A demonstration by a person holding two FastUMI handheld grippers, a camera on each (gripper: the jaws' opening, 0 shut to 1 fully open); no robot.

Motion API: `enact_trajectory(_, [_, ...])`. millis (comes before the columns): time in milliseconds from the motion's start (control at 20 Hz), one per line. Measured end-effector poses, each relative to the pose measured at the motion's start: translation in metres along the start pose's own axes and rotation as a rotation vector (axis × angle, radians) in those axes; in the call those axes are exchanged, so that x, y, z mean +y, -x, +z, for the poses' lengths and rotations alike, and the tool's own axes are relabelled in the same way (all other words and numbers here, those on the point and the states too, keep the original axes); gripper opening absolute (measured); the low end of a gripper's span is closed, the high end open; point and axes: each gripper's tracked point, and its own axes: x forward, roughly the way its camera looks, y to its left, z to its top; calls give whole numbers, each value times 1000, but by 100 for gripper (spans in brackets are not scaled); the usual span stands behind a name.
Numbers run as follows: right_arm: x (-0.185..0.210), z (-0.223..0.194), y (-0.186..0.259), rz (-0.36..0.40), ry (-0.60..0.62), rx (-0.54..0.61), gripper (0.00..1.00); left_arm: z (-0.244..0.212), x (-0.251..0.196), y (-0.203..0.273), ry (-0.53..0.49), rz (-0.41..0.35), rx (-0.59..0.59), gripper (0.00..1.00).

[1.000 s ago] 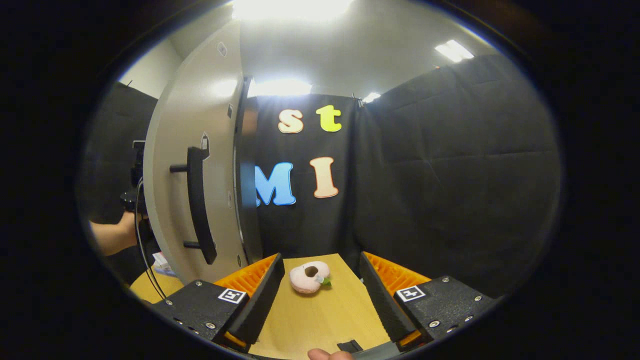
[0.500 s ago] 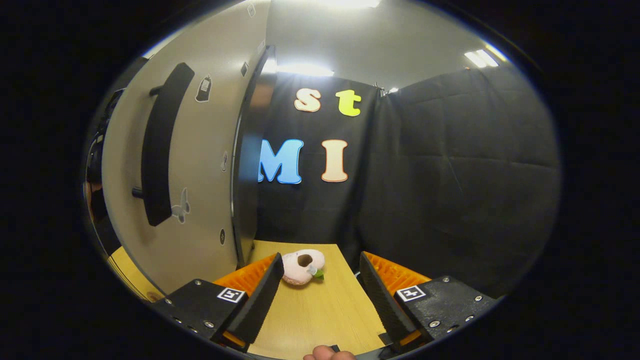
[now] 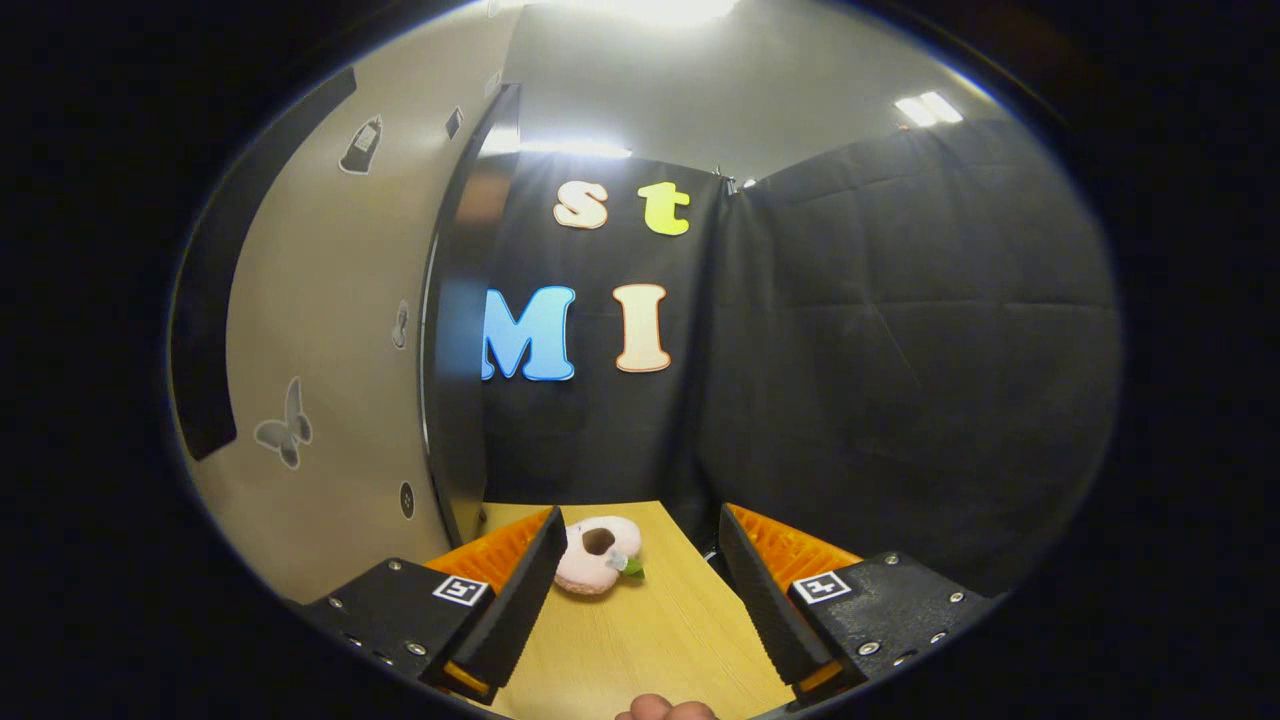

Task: Open the cabinet door with the right hand, grasp the bottle in the cabinet with the left hand and place it on the coaster, then close the cabinet door with the right hand.

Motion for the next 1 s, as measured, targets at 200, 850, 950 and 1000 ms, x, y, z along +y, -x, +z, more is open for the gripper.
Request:
enact_trajectory(200, [3,-46,-1,-12,7,79,94,-73,3,54,-28,38,76,65])
enact_trajectory(850, [21,-111,-6,65,295,174,96,-276,-3,125,43,128,209,68])
enact_trajectory(950, [26,-116,-8,76,299,187,95,-272,-8,131,36,120,203,66])
enact_trajectory(1000, [28,-117,-8,82,300,194,95,-273,-9,133,39,112,207,68])
